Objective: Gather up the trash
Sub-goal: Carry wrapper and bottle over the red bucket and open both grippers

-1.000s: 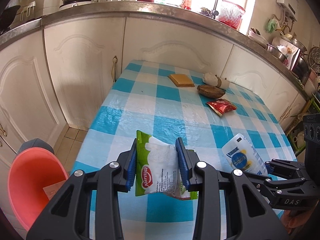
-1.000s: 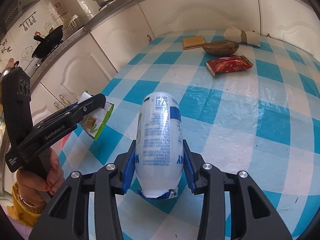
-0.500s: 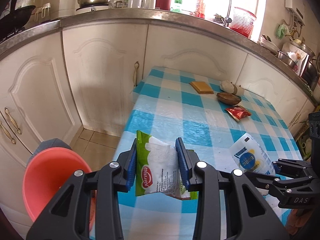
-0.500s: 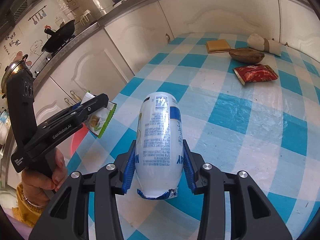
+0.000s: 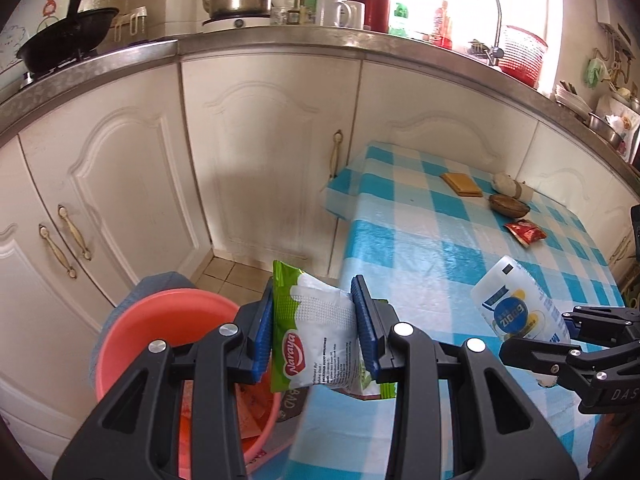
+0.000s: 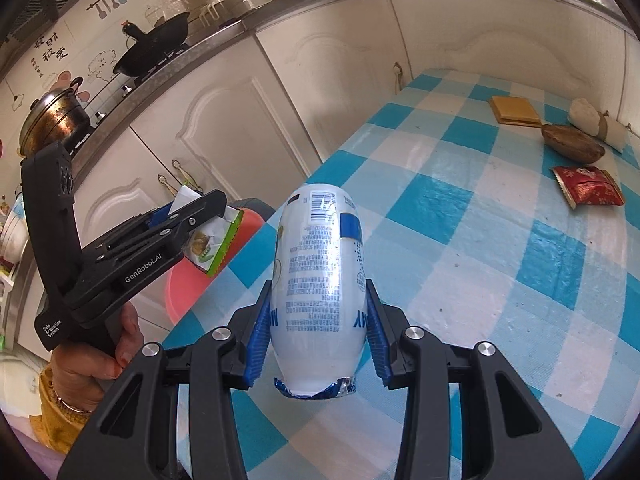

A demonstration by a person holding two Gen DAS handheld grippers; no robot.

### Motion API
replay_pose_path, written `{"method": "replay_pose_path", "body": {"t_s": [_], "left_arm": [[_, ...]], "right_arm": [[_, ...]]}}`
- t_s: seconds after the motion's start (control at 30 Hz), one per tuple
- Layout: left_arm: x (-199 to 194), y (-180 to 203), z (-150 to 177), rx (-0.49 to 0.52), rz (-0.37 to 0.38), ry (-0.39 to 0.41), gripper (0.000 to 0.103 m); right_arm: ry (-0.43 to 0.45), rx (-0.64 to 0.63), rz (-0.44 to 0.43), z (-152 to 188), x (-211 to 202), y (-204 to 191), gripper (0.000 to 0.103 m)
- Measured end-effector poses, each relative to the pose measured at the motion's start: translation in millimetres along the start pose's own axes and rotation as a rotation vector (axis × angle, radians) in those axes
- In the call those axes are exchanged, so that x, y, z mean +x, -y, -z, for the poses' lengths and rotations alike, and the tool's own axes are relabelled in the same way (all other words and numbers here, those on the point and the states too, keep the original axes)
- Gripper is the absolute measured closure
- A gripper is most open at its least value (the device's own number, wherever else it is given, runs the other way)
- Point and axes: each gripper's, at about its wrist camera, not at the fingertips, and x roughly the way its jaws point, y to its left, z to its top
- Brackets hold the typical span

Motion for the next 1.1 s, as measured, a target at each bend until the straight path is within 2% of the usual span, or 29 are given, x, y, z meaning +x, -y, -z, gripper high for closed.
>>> {"method": "replay_pose_path", "body": {"t_s": [0.67, 0.9, 1.1], "left_arm": [[-0.1, -82.6, 23.9, -0.099, -0.151, -0.026, 0.065], [12.9, -113.7, 38.1, -0.149, -0.193, -0.071, 0.065], [26.7, -132.7, 53.5, -0.18, -0.216, -0.122, 0.065]], "right_arm": [[-0.103, -0.186, -0.087, -32.6, 71.4, -95.3, 0.06], [-0.152, -0.252, -0.114, -39.7, 107.7, -126.5, 0.059], [-0.193, -0.279, -0.124, -39.8, 133.3, -137.3, 0.059]]}}
